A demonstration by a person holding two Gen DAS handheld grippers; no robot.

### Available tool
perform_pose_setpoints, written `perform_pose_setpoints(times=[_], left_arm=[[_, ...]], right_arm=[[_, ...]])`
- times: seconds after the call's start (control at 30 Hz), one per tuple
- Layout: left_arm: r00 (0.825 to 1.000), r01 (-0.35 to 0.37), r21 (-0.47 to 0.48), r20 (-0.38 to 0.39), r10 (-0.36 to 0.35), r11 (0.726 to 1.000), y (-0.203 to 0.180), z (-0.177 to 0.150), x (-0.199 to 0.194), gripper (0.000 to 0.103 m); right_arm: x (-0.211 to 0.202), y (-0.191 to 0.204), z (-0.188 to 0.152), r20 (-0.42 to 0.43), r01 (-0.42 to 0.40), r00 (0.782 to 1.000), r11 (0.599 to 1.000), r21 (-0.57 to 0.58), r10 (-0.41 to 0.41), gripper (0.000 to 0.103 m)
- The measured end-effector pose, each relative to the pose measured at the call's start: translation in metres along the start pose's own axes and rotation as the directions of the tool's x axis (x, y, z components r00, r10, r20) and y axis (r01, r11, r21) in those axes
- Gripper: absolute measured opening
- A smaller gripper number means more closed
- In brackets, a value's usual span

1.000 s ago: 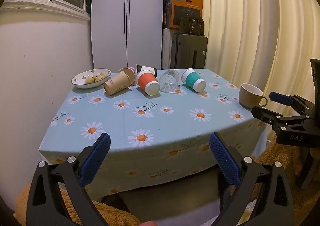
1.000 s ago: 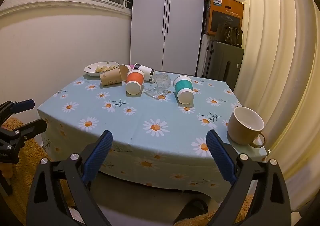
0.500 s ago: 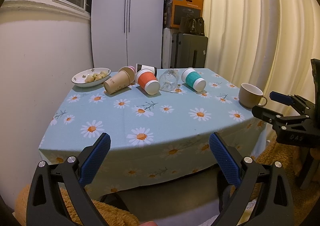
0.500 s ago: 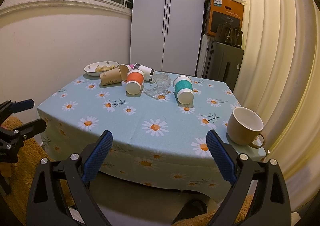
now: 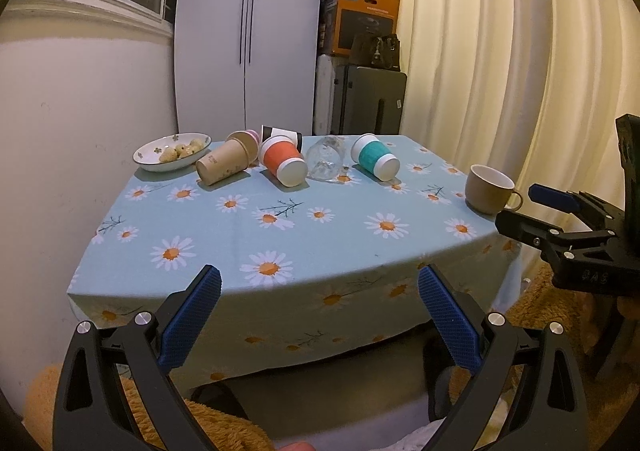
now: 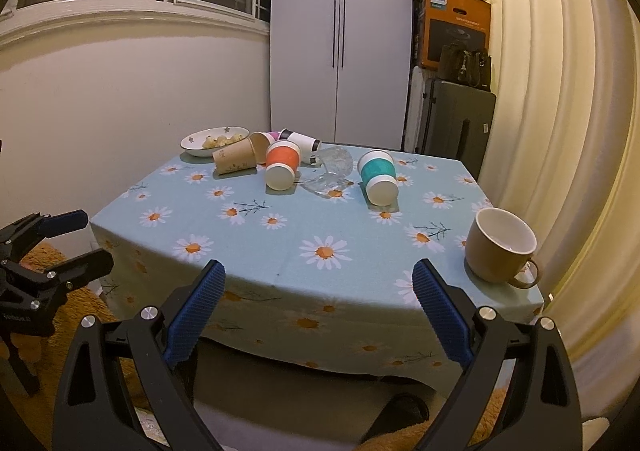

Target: Flip cup upright

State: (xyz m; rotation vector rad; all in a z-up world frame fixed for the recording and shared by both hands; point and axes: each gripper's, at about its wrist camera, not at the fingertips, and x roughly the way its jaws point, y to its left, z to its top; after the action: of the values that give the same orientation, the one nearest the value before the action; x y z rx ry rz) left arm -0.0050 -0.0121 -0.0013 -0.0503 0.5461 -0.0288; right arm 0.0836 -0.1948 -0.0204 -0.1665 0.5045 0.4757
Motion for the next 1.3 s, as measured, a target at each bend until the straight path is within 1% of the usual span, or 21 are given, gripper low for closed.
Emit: perform_pose_setpoints(times=[0.37,0.63,0.8,1.0,1.3], left_arm=[[1.0,-0.003,-0.017,-0.002,0.003,1.0,0.0,0.0,0.002,0.096],[0.999,0.029,-0.039,-0.017,-0.029,0.999,0.004,0.0,0.003,0.096],[0.999,0.029,-0.05,-0.021,-0.03,0.998,0.006,0.0,0.003,0.096],[0.999,0.036,-0.05,-0.03,-0.038,0.998,0.006,-0.001,0.005,0.096],[0.999,0.032,-0.064,-0.04,-0.035,0.997,0.009,-0.003,0.005,0.096]], right_arm=[[0.005,0.009,-0.001,-0.01,0.015,1.0,0.999,-0.038,-0.015,0.094],[0.004,0.009,-0.001,-0.003,0.015,1.0,0.999,-0.034,-0.015,0.094],[0.005,0.006,-0.001,-0.008,0.01,1.0,1.0,-0.028,-0.01,0.094],[0.004,0.004,-0.003,-0.011,0.022,1.0,0.999,-0.026,-0.022,0.094],[0.011,0.006,-0.003,-0.039,0.027,0.999,0.999,-0.032,-0.028,0.094]])
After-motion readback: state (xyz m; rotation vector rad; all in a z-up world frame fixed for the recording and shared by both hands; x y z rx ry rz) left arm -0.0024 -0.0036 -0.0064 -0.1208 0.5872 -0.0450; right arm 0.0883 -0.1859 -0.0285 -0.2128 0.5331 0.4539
